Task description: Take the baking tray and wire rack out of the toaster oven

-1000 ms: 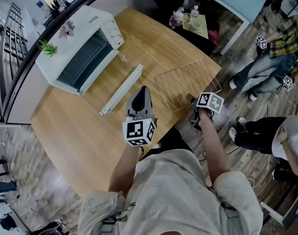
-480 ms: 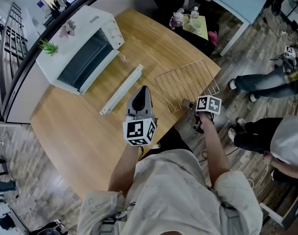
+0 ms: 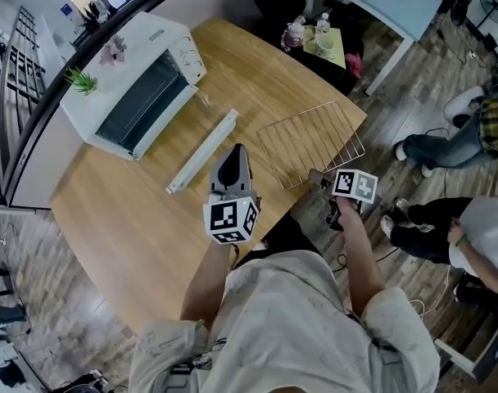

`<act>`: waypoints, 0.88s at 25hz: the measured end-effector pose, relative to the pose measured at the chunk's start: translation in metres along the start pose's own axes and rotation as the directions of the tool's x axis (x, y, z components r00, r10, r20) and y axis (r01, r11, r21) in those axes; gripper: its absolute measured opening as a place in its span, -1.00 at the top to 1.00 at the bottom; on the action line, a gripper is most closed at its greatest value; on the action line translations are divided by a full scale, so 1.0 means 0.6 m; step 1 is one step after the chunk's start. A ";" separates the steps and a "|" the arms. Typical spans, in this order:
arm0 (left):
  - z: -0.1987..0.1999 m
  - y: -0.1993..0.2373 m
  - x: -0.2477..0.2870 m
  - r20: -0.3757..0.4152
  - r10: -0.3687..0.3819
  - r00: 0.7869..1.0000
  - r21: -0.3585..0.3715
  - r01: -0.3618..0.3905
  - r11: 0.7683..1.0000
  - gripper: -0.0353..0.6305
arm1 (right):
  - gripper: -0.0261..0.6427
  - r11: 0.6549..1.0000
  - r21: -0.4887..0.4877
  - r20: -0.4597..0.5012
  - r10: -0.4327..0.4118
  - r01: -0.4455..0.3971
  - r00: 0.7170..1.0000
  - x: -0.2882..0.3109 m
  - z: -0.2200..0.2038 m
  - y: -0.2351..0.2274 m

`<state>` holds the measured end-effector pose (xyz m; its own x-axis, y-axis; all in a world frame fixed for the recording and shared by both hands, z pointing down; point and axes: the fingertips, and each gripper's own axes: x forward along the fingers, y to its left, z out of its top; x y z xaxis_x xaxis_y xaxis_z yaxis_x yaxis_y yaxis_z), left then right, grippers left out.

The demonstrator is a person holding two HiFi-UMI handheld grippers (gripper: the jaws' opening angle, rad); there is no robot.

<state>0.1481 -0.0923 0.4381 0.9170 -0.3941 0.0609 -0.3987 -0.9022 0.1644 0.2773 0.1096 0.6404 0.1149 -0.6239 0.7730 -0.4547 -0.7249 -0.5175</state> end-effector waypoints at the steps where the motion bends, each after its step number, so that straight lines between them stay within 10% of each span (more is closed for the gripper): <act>1: 0.001 0.002 -0.001 0.001 0.003 1.000 0.000 -0.003 1.000 0.85 | -0.35 1.000 -0.003 0.012 0.009 -0.008 1.000 -0.005 0.003 0.006; 7: 0.005 0.016 -0.010 0.010 0.027 1.000 0.001 -0.027 1.000 0.85 | -0.35 0.972 -0.236 0.268 0.076 -0.011 0.960 -0.042 0.065 0.069; 15: 0.013 0.046 -0.025 0.025 0.078 0.997 0.003 -0.078 0.997 0.85 | -0.35 0.834 -0.551 0.558 0.347 0.023 0.754 -0.139 0.133 0.198; 22: 0.022 0.073 -0.046 0.040 0.122 0.992 0.007 -0.122 0.992 0.85 | -0.35 0.801 -0.599 0.550 0.411 0.000 0.727 -0.145 0.130 0.242</act>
<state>0.1052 -0.1233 0.4307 0.8604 -0.5079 0.0410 -0.5079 -0.8485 0.1485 0.2702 0.0358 0.4694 0.3825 -0.9121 0.1479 -0.8929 -0.4060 -0.1947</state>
